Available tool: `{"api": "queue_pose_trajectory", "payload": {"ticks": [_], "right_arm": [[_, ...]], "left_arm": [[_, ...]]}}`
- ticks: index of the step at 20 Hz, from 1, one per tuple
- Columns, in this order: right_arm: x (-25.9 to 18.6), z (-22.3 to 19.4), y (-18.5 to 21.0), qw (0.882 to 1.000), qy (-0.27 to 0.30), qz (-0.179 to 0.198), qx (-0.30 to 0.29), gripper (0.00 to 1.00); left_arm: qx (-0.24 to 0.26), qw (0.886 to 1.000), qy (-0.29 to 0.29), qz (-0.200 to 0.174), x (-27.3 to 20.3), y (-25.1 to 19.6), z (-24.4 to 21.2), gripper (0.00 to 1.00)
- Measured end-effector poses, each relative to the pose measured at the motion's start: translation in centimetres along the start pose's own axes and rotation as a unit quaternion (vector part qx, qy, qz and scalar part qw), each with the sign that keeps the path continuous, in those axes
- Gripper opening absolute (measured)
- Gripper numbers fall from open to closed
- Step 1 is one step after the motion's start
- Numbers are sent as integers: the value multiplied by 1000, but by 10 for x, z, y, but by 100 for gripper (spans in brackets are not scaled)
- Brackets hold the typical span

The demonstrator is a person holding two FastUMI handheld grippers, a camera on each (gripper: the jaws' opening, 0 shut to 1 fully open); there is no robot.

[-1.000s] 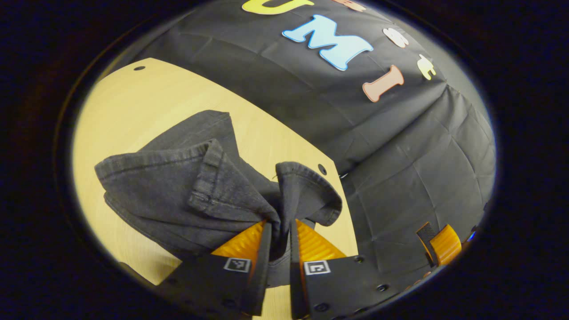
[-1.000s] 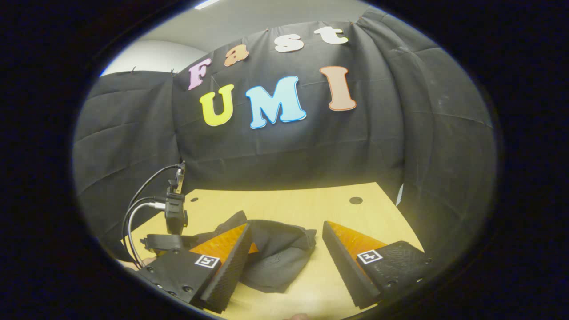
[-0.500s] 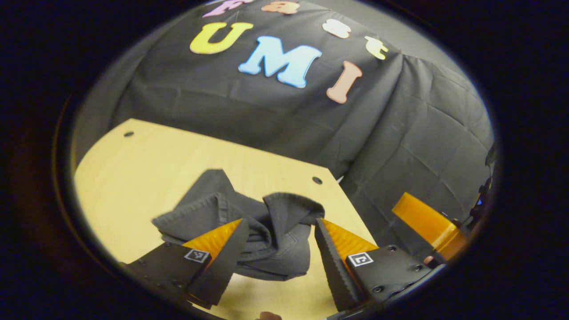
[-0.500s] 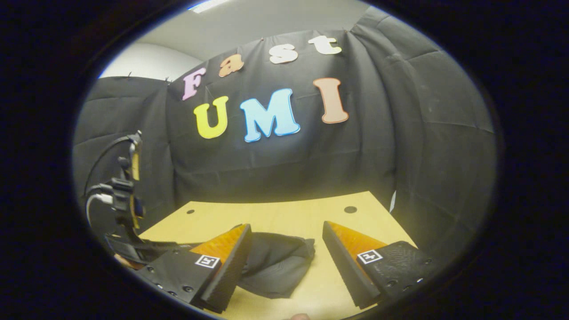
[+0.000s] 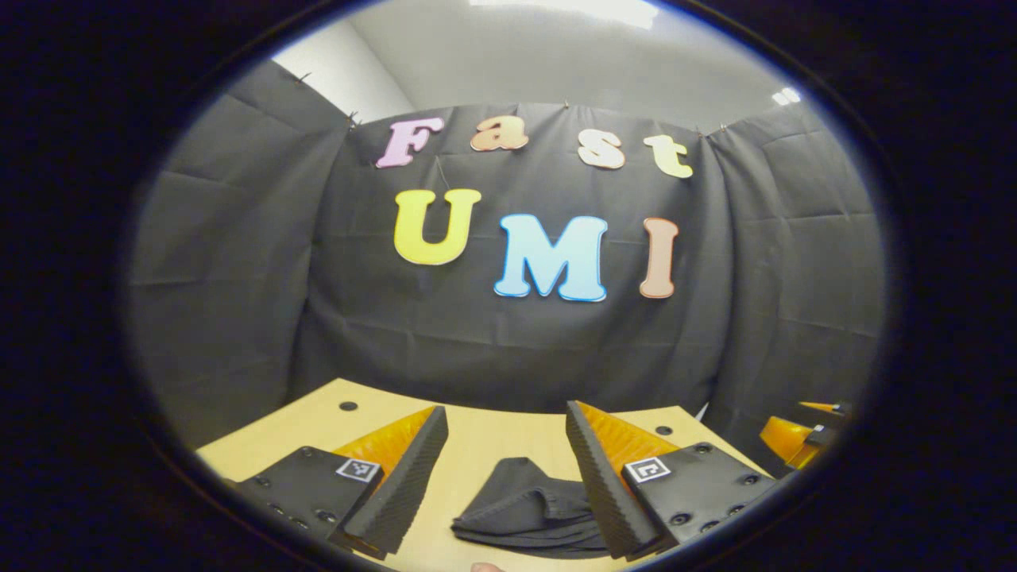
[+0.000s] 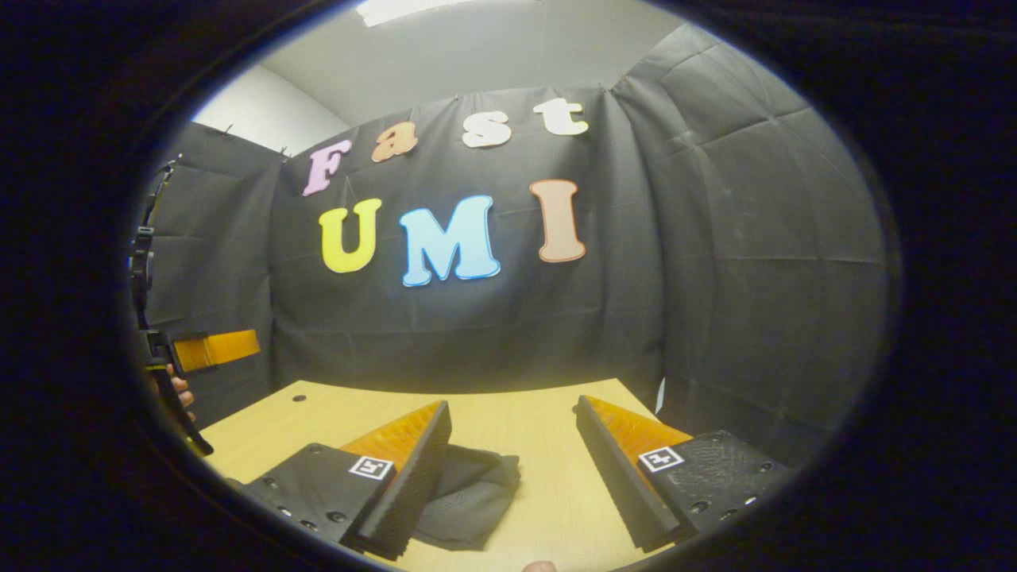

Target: Grasp the waist and the cuffs of the jeans and fold them to make the two legs overlap; first hold the waist and fold one-third of the jeans toward the cuffs, then hold the cuffs and fold the remaining one-third in the same direction to finish folding.

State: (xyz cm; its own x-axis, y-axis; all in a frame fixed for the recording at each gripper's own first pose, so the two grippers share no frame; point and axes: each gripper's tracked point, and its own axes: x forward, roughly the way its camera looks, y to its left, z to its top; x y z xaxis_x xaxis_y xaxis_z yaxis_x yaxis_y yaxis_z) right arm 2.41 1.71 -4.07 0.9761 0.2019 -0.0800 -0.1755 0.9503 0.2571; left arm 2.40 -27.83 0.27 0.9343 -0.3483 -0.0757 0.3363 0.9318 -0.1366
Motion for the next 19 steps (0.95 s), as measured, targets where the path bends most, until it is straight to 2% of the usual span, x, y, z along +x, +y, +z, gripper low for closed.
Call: {"api": "queue_pose_trajectory", "payload": {"ticks": [5,7,8,9,10,11,13,15,19], "right_arm": [[4,-7,-8,999,0,-19,-36,95],[5,-7,-9,999,-1,-20,-40,95],[8,-5,-11,999,0,-22,-40,95],[10,-4,-13,999,0,-21,-35,95],[11,1,-14,999,-4,-20,-33,95],[11,4,-16,999,-8,-17,-30,95],[10,7,-21,999,-10,-14,-28,95],[8,11,-30,999,-11,-18,-31,95],[3,17,-48,999,-17,-14,-49,95]], "left_arm": [[22,1000,-2,-16,0,-6,-6,96],[36,999,-13,-36,-1,-19,0,96],[39,998,-18,-40,-1,-23,3,92],[41,998,-21,-43,-2,-25,7,96],[40,998,-27,-40,-2,-26,12,100],[41,998,-32,-39,-2,-29,13,97],[44,998,-36,-38,-1,-37,14,100],[31,998,-40,-35,-1,-47,12,97],[20,998,-56,11,-2,-44,11,100]]}}
